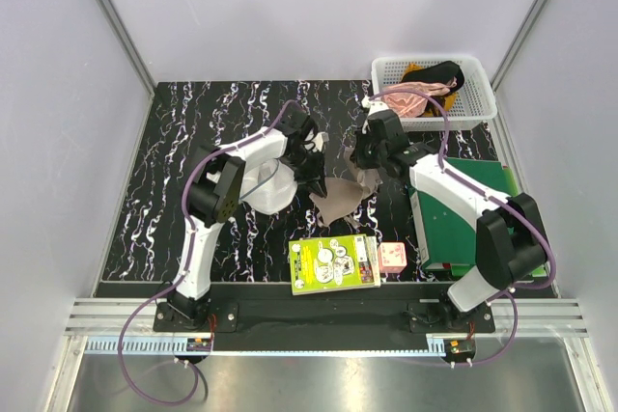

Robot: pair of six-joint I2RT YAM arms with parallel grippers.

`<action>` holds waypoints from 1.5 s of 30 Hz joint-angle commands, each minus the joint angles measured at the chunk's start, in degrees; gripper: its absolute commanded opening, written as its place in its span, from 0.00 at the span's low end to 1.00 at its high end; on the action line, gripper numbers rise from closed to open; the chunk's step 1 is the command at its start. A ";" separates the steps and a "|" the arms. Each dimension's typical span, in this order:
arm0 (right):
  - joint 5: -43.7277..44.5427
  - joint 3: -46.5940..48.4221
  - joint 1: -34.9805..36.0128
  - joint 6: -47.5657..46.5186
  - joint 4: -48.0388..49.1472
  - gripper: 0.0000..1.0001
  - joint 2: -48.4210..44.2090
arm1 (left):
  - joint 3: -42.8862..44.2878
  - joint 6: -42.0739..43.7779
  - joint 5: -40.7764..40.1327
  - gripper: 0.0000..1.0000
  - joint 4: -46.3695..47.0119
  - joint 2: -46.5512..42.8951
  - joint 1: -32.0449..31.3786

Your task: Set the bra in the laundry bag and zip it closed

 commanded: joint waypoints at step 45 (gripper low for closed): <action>-19.39 1.62 -1.15 25.74 -15.39 0.89 -3.52 | -5.65 -2.88 -8.45 0.54 -3.73 -25.23 -1.75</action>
